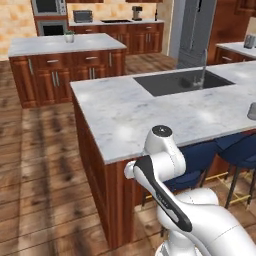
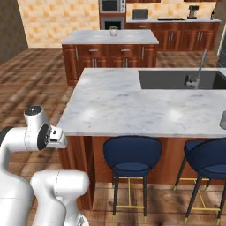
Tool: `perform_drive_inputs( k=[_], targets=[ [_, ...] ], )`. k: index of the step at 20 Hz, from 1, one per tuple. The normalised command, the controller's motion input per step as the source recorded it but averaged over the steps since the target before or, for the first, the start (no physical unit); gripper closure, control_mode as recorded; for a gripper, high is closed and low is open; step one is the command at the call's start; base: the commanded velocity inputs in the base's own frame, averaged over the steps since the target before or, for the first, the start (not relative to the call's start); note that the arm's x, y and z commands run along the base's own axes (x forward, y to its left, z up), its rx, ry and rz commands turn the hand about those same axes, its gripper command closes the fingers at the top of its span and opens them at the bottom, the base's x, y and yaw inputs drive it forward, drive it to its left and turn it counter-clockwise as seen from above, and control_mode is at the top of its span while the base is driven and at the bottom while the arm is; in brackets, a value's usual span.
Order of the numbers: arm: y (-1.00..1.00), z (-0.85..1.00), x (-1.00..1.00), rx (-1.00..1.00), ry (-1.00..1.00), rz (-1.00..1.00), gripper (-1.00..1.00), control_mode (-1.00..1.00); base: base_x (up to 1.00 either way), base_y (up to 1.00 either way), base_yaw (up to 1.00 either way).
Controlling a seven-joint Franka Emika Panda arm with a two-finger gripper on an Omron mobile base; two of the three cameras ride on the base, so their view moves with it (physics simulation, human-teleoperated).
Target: There is a wine glass and glass cup on the dining counter. Place the wine bottle next to the wine glass and the juice bottle next to the glass cup.
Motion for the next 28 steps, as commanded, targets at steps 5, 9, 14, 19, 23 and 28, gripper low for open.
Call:
perform_drive_inputs(
  k=[5, 9, 14, 19, 23, 28],
  targets=[
    [0.00, 0.00, 0.00, 0.00, 0.00, 0.00, -1.00, 1.00, 0.24, 0.84, -0.04],
    [0.00, 0.00, 0.00, 0.00, 0.00, 0.00, -1.00, 1.00, 0.33, 0.81, -0.07],
    [0.00, 0.00, 0.00, 0.00, 0.00, 0.00, -1.00, 1.00, 0.45, 0.75, -0.11],
    [0.00, 0.00, 0.00, 0.00, 0.00, 0.00, -1.00, 1.00, 0.60, 0.68, -0.11],
    [0.00, 0.00, 0.00, 0.00, 0.00, 0.00, -1.00, 1.00, 0.64, 0.67, -0.11],
    [0.00, 0.00, 0.00, 0.00, 0.00, 0.00, -1.00, 1.00, 0.64, 0.67, -0.12]
  ],
)
